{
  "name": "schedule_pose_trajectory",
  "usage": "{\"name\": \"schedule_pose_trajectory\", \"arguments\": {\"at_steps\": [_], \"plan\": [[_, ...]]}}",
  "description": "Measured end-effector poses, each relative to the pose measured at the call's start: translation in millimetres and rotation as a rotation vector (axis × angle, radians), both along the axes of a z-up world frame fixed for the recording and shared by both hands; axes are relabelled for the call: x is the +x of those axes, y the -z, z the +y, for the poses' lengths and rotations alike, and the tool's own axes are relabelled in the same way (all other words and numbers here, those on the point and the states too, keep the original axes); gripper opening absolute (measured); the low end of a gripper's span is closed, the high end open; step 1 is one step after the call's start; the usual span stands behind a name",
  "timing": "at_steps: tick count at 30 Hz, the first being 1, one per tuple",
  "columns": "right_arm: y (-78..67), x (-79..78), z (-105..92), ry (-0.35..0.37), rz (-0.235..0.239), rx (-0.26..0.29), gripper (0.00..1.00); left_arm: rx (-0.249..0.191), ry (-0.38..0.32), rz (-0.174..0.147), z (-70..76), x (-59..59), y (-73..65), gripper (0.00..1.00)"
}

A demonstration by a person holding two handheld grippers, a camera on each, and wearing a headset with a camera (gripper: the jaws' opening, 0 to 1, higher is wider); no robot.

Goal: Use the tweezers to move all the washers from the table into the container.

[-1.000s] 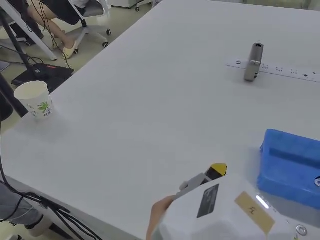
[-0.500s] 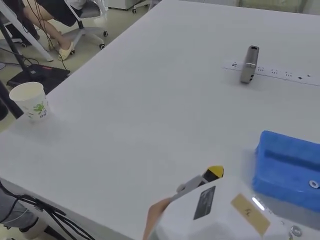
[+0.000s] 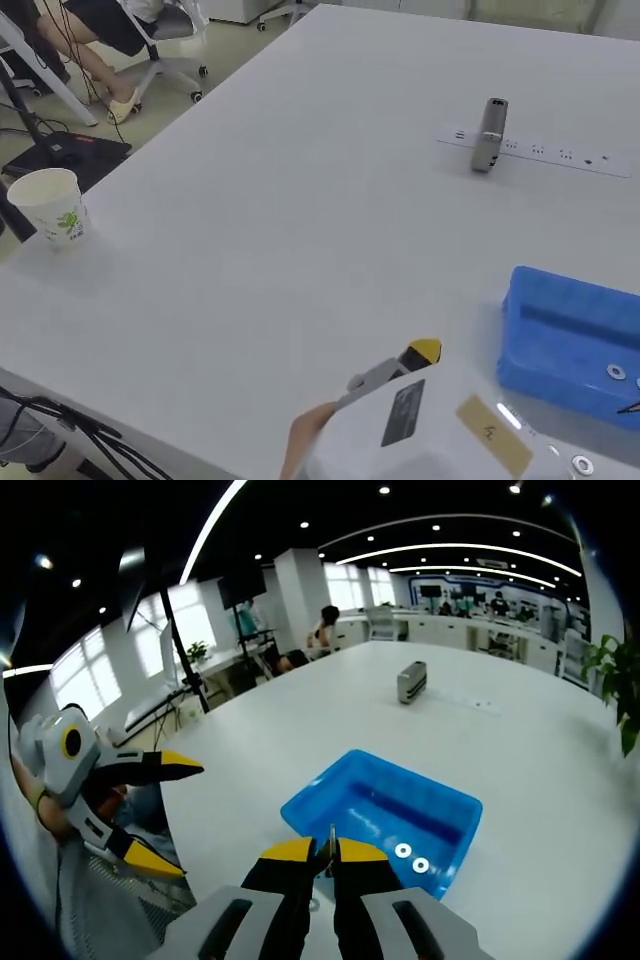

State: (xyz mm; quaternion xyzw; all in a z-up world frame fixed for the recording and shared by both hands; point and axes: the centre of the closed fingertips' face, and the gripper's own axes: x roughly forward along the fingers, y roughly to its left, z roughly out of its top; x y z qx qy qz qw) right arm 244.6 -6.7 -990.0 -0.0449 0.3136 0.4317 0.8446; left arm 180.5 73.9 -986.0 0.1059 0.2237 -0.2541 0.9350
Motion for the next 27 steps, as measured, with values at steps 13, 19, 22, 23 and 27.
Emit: {"name": "schedule_pose_trajectory", "arguments": {"at_steps": [13, 19, 22, 23, 27], "plan": [[23.2, -13.0, 10.4, -0.05, 0.054, -0.032, 0.03, -0.002, -0.003, 0.005, 0.8, 0.3, 0.9, 0.68], [36.2, -19.3, 11.3, -0.071, 0.076, -0.062, 0.03, 0.002, 0.0, 0.009, 0.5, 0.1, 2.0, 0.67], [40.4, -20.8, 11.2, -0.078, 0.082, -0.073, 0.03, 0.001, 0.0, 0.01, 0.4, 0.1, 2.1, 0.67], [41.6, -21.4, 11.1, -0.08, 0.084, -0.076, 0.03, 0.001, 0.0, 0.01, 0.5, 0.1, 2.2, 0.67], [45.6, -23.1, 10.6, -0.085, 0.089, -0.089, 0.03, 0.0, 0.001, 0.012, 0.2, -0.2, 2.3, 0.66]]}}
